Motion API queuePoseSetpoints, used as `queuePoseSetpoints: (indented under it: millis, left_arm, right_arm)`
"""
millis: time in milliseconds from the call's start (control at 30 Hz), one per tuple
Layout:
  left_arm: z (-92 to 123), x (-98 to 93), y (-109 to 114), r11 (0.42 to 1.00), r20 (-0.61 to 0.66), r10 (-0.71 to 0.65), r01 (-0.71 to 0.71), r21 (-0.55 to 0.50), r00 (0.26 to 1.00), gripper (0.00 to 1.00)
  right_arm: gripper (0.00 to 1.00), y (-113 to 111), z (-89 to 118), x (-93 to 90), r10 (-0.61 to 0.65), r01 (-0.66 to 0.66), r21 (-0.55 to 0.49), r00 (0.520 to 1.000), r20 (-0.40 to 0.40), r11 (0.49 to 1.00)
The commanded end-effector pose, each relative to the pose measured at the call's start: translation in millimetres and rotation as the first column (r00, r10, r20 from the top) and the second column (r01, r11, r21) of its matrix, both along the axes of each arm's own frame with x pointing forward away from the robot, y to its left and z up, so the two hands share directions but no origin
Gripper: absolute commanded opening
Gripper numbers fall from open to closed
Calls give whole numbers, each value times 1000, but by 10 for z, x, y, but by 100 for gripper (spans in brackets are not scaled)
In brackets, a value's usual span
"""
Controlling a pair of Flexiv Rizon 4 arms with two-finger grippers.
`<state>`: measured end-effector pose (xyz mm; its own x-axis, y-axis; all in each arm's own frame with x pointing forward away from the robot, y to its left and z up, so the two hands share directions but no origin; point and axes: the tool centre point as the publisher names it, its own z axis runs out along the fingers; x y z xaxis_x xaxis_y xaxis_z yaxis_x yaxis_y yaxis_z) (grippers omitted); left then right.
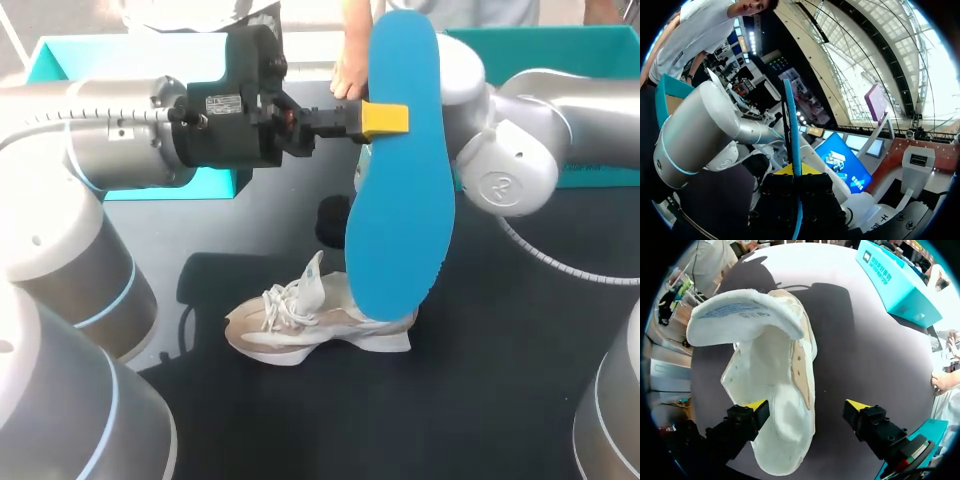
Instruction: Take the shoe out of the shoebox, open the shoe tongue, remove and reinsert the insole, then place the shoe into the shoebox
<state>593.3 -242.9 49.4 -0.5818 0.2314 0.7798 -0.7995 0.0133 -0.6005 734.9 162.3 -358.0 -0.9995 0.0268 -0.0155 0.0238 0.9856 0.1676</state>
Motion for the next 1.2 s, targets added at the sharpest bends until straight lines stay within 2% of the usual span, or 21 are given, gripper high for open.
queuePoseSetpoints:
  millis: [33,67,100,133,233,433,567,667,867,1000,1067,1200]
  left_arm:
    - [-6,-36,-6,1000,-2,7,-7,0,1000,0]
    - [-6,-36,-6,1000,-2,7,-7,0,1000,0]
    - [-6,-36,-6,1000,-2,7,-7,0,1000,0]
    - [-6,-36,-6,1000,-2,7,-7,0,1000,0]
    - [-6,-36,-6,1000,-2,7,-7,0,1000,0]
    - [-6,-36,-6,1000,-2,7,-7,0,1000,0]
    - [-6,-36,-6,1000,-2,7,-7,0,1000,0]
    - [-6,-36,-6,1000,-2,7,-7,0,1000,0]
    - [-6,-36,-6,1000,-2,7,-7,0,1000,0]
    - [-6,-36,-6,1000,-2,7,-7,0,1000,0]
    - [-6,-36,-6,1000,-2,7,-7,0,1000,0]
    - [-6,-36,-6,1000,-2,7,-7,0,1000,0]
  right_arm:
    - [89,83,-293,132,13,-13,4,999,-33,1000]
    - [75,80,-320,144,13,-12,16,999,-34,1000]
    - [66,84,-338,156,14,-14,15,999,-35,1000]
    - [50,86,-350,164,16,-15,17,999,-39,1000]
    - [38,99,-368,177,15,-14,24,999,-43,1000]
    - [37,140,-458,132,16,-14,35,998,-66,999]
    - [33,165,-531,116,17,-13,39,996,-86,999]
    - [0,166,-575,110,11,-8,28,994,-106,1000]
    - [0,117,-463,39,-77,78,6,988,-132,997]
    - [0,94,-269,-60,-186,186,-14,969,-165,982]
    - [0,74,-166,-110,-251,257,5,950,-186,967]
    - [0,93,37,-198,-386,395,-27,880,-277,918]
